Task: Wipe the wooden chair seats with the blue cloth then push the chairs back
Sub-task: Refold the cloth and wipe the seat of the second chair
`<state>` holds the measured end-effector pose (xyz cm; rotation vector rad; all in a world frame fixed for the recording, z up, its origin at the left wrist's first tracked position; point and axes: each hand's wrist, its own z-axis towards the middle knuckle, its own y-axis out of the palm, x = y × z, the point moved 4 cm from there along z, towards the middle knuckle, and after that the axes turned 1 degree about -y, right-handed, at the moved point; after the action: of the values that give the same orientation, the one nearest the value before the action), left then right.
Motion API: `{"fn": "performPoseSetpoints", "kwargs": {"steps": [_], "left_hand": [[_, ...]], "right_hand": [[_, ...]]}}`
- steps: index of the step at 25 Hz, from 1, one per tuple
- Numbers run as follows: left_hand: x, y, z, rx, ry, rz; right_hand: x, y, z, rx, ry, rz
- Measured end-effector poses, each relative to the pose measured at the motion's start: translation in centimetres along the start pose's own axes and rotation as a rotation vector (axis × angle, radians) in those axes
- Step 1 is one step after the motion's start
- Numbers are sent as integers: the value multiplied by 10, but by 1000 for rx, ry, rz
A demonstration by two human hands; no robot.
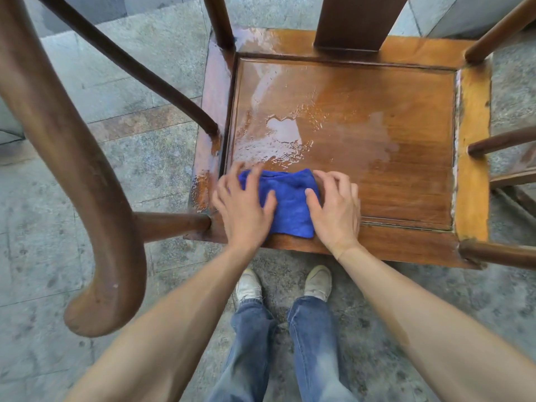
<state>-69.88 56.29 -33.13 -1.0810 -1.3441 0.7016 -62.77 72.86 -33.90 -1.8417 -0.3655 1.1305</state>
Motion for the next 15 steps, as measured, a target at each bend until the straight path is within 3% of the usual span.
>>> {"fn": "performPoseSetpoints", "kwargs": {"steps": [2, 4, 8, 15], "left_hand": [[13, 20, -21, -49, 242, 102], [15, 43, -26, -99, 378, 207], [11, 66, -16, -145, 400, 336], [20, 67, 55, -157, 313, 358]], "right_hand": [[22, -8, 12, 76, 2, -72], [46, -20, 43, 107, 4, -158], [93, -44, 108, 123, -8, -327], [127, -65, 148, 149, 23, -285]]}}
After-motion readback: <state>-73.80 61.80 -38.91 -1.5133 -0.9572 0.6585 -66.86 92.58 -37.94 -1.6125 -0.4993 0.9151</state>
